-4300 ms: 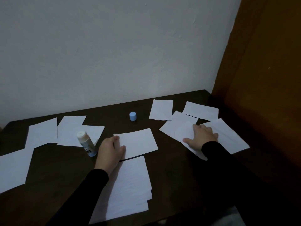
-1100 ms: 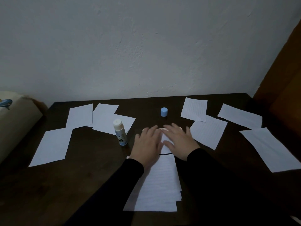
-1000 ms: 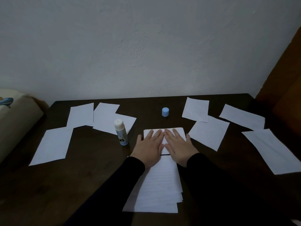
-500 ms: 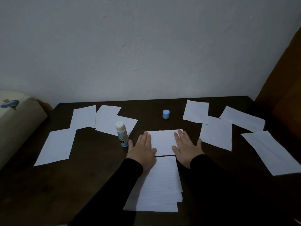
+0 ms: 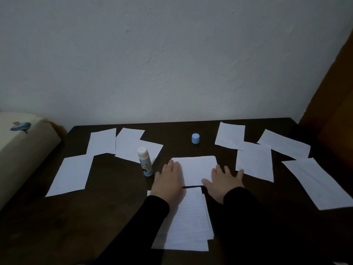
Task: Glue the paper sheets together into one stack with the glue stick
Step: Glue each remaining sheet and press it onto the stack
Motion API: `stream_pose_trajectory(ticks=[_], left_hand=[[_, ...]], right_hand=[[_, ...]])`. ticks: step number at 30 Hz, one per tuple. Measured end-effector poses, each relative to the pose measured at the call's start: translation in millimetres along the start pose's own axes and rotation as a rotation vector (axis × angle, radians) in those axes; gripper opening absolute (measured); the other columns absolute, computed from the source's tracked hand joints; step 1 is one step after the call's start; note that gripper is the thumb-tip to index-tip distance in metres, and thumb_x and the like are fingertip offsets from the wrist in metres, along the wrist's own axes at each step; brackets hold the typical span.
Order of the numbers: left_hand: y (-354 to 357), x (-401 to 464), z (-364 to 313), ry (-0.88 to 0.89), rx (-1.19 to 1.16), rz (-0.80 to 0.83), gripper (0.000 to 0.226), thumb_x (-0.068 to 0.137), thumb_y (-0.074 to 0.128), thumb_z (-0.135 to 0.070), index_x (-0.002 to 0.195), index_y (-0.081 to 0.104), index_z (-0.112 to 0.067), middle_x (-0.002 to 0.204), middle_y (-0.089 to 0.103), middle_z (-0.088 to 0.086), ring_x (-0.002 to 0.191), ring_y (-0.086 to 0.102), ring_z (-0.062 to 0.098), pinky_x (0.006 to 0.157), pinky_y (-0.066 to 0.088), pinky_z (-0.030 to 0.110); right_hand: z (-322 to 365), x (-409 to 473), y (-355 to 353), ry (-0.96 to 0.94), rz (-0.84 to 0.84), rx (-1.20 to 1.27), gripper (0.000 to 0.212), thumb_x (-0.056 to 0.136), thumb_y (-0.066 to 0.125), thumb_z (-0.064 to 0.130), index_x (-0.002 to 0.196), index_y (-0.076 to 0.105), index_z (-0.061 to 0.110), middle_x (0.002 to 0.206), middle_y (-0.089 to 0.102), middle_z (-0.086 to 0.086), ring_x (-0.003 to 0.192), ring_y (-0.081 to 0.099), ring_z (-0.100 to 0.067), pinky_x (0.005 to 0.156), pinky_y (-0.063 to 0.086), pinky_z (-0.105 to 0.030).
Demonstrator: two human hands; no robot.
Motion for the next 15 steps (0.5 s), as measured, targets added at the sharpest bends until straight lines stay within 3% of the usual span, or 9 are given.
stream_pose_trajectory(ticks=[2, 3, 5, 7, 9, 12, 15], left_hand=[[1, 2, -4, 0.041, -0.017, -0.07, 0.066, 0.094, 0.049, -0.021, 0.151, 0.017, -0.017, 0.159, 0.016, 0.003, 0.145, 0.017, 0.02, 0.116, 0.02, 0.043], [3, 4, -4, 0.068, -0.013, -0.087, 0.064, 0.095, 0.049, -0.023, 0.151, 0.018, -0.018, 0.159, 0.017, 0.002, 0.145, 0.016, 0.019, 0.116, 0.02, 0.042], [10, 10, -3, 0.111, 0.014, -0.083, 0.058, 0.098, 0.045, -0.025, 0.15, 0.02, -0.022, 0.159, 0.015, 0.002, 0.146, 0.011, 0.02, 0.117, 0.022, 0.046], [17, 14, 0, 0.114, 0.061, -0.002, 0.053, 0.102, 0.035, -0.029, 0.151, 0.015, -0.029, 0.161, 0.007, 0.002, 0.148, 0.003, 0.023, 0.118, 0.017, 0.05], [19, 17, 4, 0.099, 0.117, 0.094, 0.053, 0.104, 0.026, -0.034, 0.153, 0.008, -0.031, 0.162, -0.002, 0.001, 0.148, -0.003, 0.024, 0.117, 0.009, 0.052], [15, 19, 10, 0.069, 0.126, 0.138, 0.056, 0.103, 0.026, -0.035, 0.154, 0.004, -0.025, 0.162, -0.005, -0.001, 0.148, -0.004, 0.02, 0.116, 0.004, 0.052], [11, 15, 12, 0.061, 0.108, 0.116, 0.056, 0.101, 0.036, -0.027, 0.152, 0.014, -0.018, 0.162, 0.004, 0.0, 0.148, 0.005, 0.019, 0.116, 0.011, 0.052]], right_hand=[[0, 2, -10, -0.018, -0.135, 0.025, 0.05, 0.102, 0.026, 0.044, 0.145, 0.038, 0.02, 0.155, 0.03, -0.003, 0.147, 0.016, -0.026, 0.113, 0.001, -0.063], [-1, 4, -13, -0.054, -0.198, 0.061, 0.046, 0.103, 0.029, 0.041, 0.144, 0.04, 0.022, 0.154, 0.032, -0.001, 0.146, 0.018, -0.024, 0.114, 0.003, -0.062], [-1, 10, -11, -0.181, -0.236, 0.127, 0.049, 0.103, 0.03, 0.041, 0.15, 0.028, 0.027, 0.16, 0.017, 0.002, 0.148, 0.009, -0.021, 0.115, 0.003, -0.06], [1, 16, -3, -0.292, -0.163, 0.111, 0.057, 0.102, 0.025, 0.05, 0.154, 0.009, 0.032, 0.162, -0.005, 0.006, 0.149, -0.007, -0.019, 0.114, -0.003, -0.061], [3, 24, 9, -0.295, -0.108, 0.07, 0.064, 0.099, 0.019, 0.059, 0.153, -0.004, 0.036, 0.161, -0.017, 0.008, 0.147, -0.016, -0.019, 0.112, -0.008, -0.062], [1, 34, 16, -0.217, -0.132, 0.098, 0.075, 0.093, 0.023, 0.068, 0.153, -0.008, 0.035, 0.16, -0.02, 0.006, 0.147, -0.018, -0.019, 0.113, -0.007, -0.061], [-4, 38, 16, -0.164, -0.13, 0.119, 0.086, 0.088, 0.026, 0.075, 0.153, -0.008, 0.031, 0.161, -0.018, 0.005, 0.147, -0.015, -0.018, 0.113, -0.004, -0.062]])
Point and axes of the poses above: each hand's wrist, its own x-axis towards the middle knuckle, its own y-axis out of the palm, z = x × y, the point moved 1 cm from there along x, towards the middle knuckle
